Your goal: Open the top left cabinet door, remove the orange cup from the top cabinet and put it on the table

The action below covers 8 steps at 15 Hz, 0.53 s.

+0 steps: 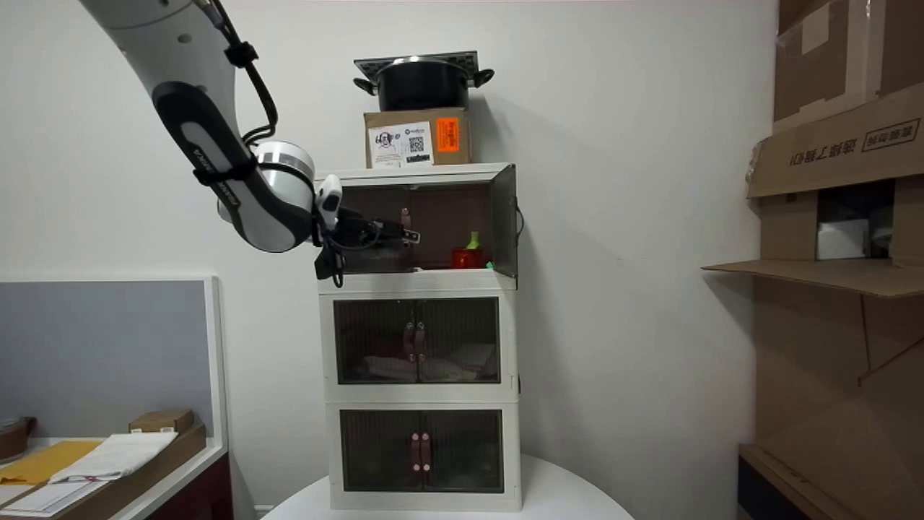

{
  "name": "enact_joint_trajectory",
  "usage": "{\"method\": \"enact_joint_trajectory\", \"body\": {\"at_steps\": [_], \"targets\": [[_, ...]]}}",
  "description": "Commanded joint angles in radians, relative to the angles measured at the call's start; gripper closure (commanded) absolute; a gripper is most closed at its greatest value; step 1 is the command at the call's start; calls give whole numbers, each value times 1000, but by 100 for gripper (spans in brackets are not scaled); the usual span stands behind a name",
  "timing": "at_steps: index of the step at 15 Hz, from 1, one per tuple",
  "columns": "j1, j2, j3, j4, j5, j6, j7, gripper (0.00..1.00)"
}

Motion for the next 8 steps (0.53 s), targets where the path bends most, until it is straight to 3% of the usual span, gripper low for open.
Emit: {"method": "enact_joint_trajectory", "body": {"at_steps": [1, 8], "targets": [[-9, -53, -8, -42, 11, 11, 31, 0], [-32, -110, -25, -28, 32, 83, -2, 0]]}}
